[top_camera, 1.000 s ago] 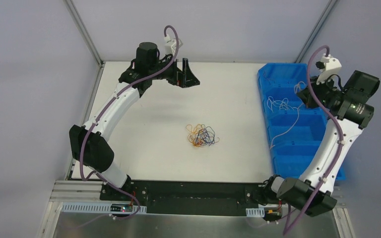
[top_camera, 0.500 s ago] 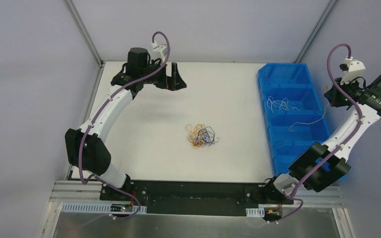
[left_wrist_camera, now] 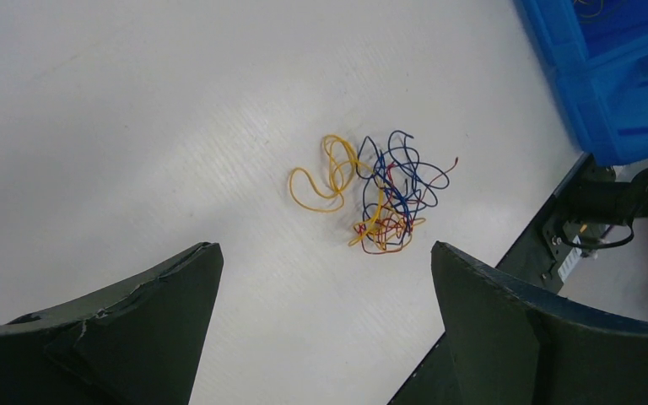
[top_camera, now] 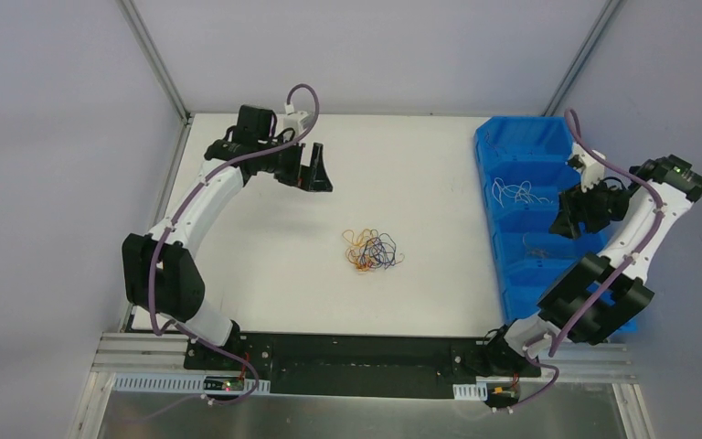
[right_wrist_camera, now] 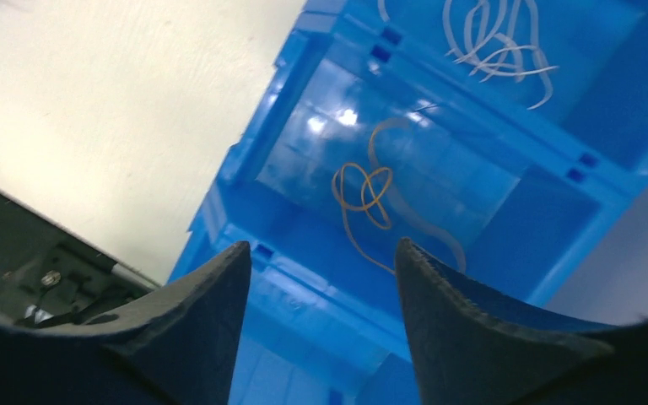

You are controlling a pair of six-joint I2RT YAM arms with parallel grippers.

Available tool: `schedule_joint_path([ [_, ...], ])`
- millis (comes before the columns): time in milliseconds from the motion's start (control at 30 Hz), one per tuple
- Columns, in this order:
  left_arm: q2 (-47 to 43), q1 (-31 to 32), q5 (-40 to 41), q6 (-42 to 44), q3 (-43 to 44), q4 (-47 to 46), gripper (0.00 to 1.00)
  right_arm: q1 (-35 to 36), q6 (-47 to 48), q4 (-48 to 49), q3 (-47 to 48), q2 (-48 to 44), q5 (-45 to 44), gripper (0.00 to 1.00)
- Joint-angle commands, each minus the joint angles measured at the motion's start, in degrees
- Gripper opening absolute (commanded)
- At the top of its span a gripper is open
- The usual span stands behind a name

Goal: Untangle the cables

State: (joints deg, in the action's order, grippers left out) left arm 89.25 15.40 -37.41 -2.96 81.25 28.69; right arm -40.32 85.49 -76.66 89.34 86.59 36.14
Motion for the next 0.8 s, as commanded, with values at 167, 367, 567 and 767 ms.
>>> schedule_joint_path([
  [167,3.49,1.62,-6.41,3.14,-8.15,2.87,0.79,10.81,-7.69,-10.45,1.53,-3.73,4.74,0.76],
  [367,11.66,3.90,-10.96,-1.95,-9.69,1.02,0.56,30.39,-34.77,6.55,-10.53,-8.05,7.62,0.76],
  [567,19.43,5.46,-14.20,-10.60,-8.66,-6.42,0.56,47.07,-53.49,24.79,-16.07,-3.69,6.05,0.72],
  [767,24.65,8.22,-15.26,-20.93,-11.78,-15.13,0.55,55.48,-71.44,42.91,-20.52,2.22,3.39,0.71],
])
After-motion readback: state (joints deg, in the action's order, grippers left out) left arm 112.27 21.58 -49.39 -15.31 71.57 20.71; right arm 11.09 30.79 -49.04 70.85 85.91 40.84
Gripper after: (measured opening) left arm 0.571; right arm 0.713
